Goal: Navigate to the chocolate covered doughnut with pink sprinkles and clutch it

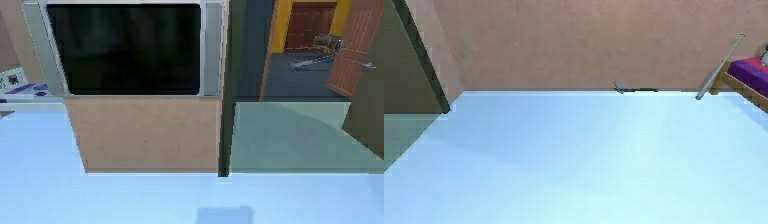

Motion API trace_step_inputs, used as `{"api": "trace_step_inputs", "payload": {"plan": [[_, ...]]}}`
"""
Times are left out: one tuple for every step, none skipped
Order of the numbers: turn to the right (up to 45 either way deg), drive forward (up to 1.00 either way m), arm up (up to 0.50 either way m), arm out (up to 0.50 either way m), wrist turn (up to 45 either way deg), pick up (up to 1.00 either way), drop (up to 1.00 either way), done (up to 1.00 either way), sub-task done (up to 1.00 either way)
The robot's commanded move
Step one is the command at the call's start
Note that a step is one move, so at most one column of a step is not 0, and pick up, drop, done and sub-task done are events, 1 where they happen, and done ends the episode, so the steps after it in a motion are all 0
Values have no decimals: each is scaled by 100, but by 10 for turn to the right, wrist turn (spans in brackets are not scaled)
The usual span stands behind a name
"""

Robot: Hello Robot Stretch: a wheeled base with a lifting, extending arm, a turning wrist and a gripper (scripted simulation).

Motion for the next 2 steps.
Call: {"api": "trace_step_inputs", "payload": {"plan": [[270,0,0,0,0,0,0,0,0],[30,0,0,0,0,0,0,0,0]]}}
